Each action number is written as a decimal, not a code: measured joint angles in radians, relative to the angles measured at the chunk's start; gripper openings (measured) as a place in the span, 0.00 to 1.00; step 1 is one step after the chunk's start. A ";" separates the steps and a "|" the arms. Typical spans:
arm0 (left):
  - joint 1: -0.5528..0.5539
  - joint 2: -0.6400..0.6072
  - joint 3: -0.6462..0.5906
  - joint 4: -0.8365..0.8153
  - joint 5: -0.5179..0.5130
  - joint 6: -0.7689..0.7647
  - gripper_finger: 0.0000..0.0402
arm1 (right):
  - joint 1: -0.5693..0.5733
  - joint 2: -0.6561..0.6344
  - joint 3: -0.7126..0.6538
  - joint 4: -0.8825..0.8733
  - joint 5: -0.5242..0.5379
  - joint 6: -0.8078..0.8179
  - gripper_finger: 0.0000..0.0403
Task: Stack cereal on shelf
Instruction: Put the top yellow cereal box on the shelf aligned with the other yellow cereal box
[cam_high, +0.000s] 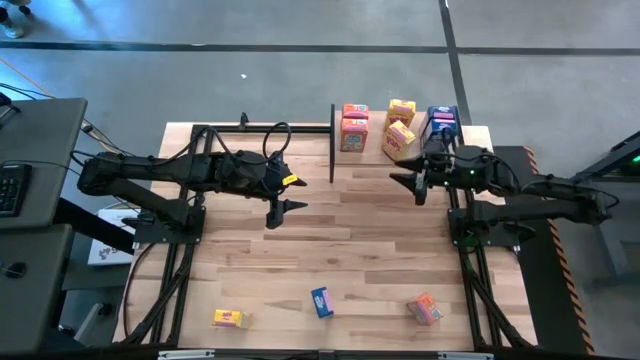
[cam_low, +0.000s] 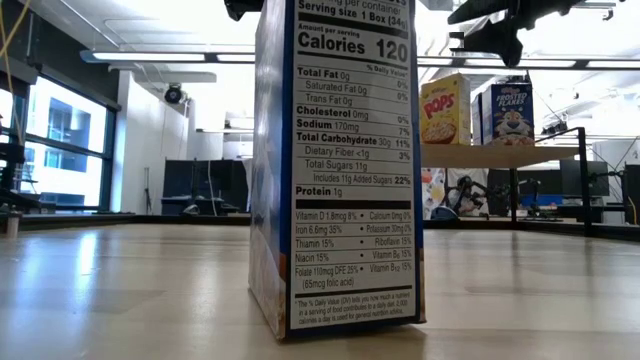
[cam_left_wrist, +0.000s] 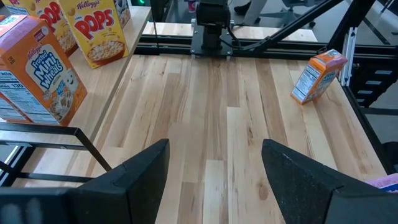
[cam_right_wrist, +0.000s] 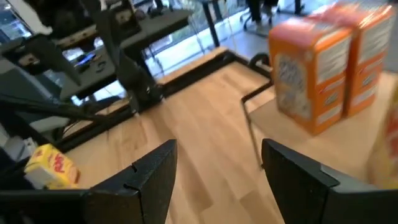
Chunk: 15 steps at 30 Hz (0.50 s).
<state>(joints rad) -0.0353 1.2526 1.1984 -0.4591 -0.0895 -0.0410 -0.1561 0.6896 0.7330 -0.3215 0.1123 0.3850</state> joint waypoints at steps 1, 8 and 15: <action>0.000 0.000 0.000 0.000 0.000 0.000 0.61 | 0.017 0.006 0.000 -0.005 0.010 0.010 0.56; 0.000 0.000 0.000 0.000 0.000 0.000 0.61 | 0.126 0.051 0.000 -0.101 0.183 0.113 0.56; 0.000 0.000 0.000 0.000 0.000 0.000 0.61 | 0.196 0.123 0.000 -0.147 0.421 0.157 0.56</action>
<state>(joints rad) -0.0353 1.2526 1.1984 -0.4594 -0.0893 -0.0409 0.0400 0.8125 0.7330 -0.4686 0.5329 0.5420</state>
